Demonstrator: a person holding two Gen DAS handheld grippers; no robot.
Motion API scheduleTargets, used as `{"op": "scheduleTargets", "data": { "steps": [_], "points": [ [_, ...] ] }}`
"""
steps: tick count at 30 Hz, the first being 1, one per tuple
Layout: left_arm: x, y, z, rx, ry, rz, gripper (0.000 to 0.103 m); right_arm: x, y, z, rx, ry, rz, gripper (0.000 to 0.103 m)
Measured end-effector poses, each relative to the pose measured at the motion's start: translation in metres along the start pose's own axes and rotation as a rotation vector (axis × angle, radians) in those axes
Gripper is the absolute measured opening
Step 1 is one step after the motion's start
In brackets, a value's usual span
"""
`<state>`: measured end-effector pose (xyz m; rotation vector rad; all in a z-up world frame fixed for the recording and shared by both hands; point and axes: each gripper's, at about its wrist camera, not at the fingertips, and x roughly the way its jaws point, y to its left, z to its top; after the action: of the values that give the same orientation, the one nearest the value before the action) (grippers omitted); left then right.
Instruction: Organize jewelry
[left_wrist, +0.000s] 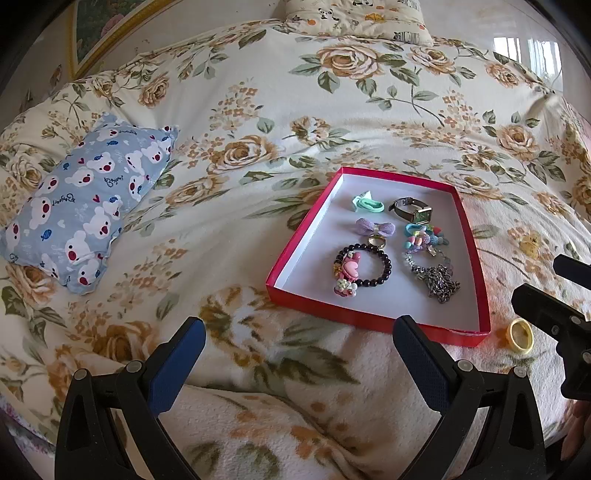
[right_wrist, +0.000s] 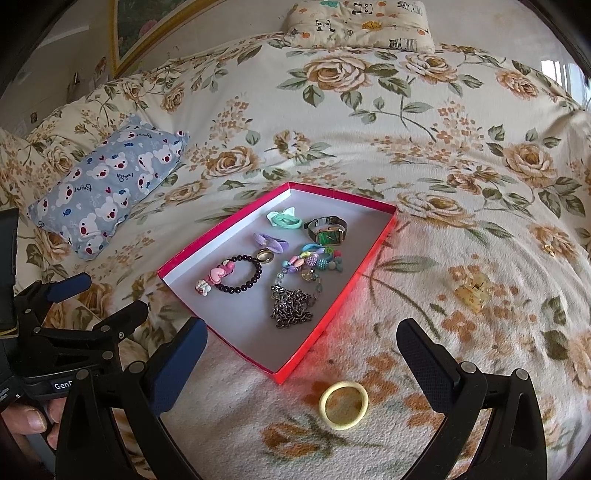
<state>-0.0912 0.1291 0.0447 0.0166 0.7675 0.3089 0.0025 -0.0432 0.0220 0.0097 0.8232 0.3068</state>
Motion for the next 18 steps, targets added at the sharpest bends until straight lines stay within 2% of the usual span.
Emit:
{"op": "scheduleTargets", "data": {
  "steps": [18],
  "points": [
    [0.0017,-0.0033,0.0010,-0.003,0.006,-0.005,0.102,0.0001,0.0001,0.0002,0.000,0.001,0.000,0.103]
  ]
}}
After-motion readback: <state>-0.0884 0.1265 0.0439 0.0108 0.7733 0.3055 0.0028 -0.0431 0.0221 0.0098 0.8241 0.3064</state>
